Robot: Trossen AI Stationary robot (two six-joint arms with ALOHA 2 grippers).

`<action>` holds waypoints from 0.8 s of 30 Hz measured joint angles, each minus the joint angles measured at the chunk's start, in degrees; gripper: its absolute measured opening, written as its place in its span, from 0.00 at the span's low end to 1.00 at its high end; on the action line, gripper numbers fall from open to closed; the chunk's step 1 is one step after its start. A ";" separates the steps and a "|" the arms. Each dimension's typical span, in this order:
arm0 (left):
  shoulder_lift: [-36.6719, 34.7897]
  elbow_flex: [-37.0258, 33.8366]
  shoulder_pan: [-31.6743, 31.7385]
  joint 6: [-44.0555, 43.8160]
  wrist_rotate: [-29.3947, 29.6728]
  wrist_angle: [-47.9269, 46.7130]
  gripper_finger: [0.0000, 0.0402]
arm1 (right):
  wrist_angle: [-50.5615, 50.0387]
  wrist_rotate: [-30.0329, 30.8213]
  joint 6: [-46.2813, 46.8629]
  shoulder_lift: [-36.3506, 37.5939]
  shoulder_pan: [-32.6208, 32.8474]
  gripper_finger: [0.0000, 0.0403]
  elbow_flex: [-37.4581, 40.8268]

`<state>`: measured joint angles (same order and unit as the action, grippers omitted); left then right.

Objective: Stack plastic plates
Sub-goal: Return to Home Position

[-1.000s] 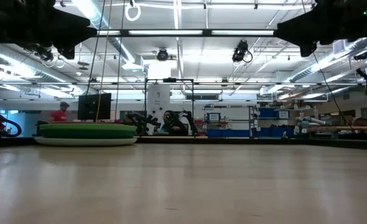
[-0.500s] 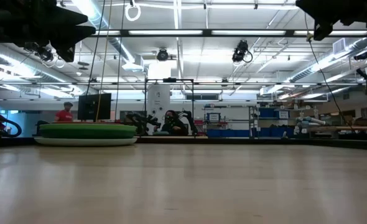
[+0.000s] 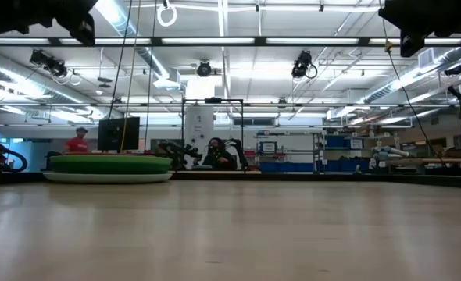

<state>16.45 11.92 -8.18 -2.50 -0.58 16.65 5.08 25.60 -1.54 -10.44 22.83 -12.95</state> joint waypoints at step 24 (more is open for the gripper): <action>1.83 -4.28 4.51 -2.06 0.25 1.41 0.10 | -6.21 4.88 -0.24 10.34 5.64 0.01 4.35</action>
<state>18.27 7.64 -3.67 -4.56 -0.33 18.06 -1.13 30.49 -1.78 -0.10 28.47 -8.60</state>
